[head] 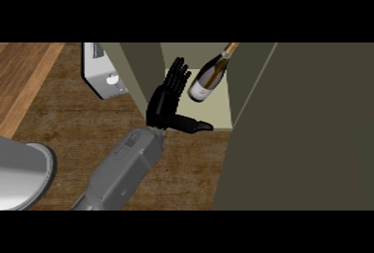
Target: Pick up the wine, place it into the cabinet and close the cabinet
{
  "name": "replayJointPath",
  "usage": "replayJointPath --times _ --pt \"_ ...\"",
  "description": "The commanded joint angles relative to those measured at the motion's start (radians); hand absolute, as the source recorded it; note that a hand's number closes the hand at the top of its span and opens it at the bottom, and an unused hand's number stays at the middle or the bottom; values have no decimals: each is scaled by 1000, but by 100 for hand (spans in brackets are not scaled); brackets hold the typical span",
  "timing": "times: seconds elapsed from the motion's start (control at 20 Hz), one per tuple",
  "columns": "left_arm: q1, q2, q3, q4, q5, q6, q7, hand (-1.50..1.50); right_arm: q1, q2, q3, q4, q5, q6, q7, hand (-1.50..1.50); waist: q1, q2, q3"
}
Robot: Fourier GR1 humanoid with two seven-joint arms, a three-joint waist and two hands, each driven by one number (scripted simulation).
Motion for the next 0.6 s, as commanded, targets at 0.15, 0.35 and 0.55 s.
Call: replayJointPath --times 0.15,0.35,0.55 --pt "264 56 -89 -303 -29 31 54 -150 42 -17 22 -194 -3 -14 75 -150 10 4 0" --pt "368 49 -111 -407 -25 66 67 -150 78 -68 13 -259 -6 -6 88 -150 -9 6 0" --pt "474 118 -112 -579 -12 47 104 -150 71 -85 -43 -211 -44 19 46 -150 -6 11 1"
